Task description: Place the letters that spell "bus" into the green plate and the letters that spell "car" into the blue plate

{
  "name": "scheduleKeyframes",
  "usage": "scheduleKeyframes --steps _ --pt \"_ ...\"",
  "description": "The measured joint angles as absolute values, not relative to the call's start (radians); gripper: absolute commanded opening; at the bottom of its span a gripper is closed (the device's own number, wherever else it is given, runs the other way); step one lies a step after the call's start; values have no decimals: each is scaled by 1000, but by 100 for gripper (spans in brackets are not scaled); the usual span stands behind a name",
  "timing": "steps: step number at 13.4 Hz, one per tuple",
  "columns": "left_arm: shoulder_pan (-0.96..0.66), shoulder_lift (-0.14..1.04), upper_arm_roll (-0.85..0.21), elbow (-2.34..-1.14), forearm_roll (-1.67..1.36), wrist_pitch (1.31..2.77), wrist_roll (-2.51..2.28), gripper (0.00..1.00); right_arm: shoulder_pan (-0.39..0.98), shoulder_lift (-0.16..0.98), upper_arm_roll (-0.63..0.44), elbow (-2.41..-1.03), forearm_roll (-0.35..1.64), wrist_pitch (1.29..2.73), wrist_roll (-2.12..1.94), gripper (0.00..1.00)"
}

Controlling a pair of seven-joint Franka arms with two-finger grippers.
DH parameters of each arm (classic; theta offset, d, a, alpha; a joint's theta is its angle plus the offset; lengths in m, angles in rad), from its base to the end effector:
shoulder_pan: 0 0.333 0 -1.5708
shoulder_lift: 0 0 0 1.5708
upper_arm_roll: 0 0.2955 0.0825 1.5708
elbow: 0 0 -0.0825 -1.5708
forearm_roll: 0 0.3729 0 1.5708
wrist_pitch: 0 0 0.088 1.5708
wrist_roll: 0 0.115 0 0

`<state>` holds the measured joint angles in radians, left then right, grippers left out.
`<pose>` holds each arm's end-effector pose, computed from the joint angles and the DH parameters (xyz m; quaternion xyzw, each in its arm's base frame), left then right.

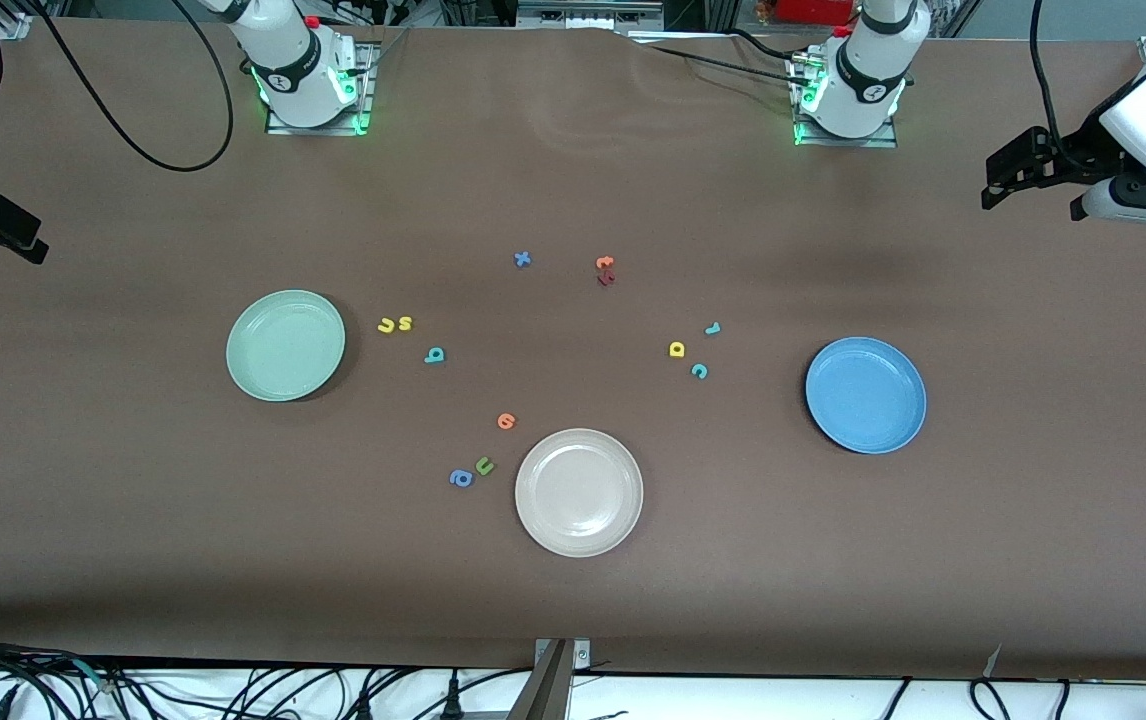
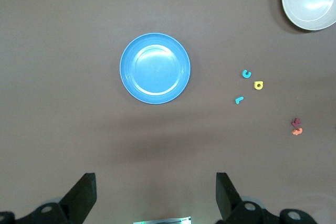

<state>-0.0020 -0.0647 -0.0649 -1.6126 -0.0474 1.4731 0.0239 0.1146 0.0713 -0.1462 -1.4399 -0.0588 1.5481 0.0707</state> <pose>0.5117 -0.0412 0.6030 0.9980 -0.0466 -0.0379 0.0207 0.5622 -0.0215 0.6154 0.9979 -0.0520 0.0195 0.0342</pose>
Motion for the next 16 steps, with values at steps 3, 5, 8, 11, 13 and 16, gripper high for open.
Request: scheduleKeyframes --steps 3,5,8,11,13,16 --pt "-2 -65 -65 -1613 -47 1473 24 100 106 73 -147 -1440 -59 1548 71 99" --pt "-2 -65 -65 -1613 -47 1473 24 100 99 78 -151 -1440 -58 1548 71 99" --pt "-2 -65 -65 -1613 -47 1473 24 100 96 99 -153 -1441 -58 1546 71 99" --pt "-3 -65 -66 -1613 -47 1473 24 100 83 121 -158 -1441 -58 1546 71 99" --pt "-3 -65 -66 -1613 -47 1473 24 100 75 129 -159 -1441 -58 1546 71 99" --pt "-3 -65 -66 -1613 -47 1473 24 100 75 138 -159 -1442 -58 1546 71 99"
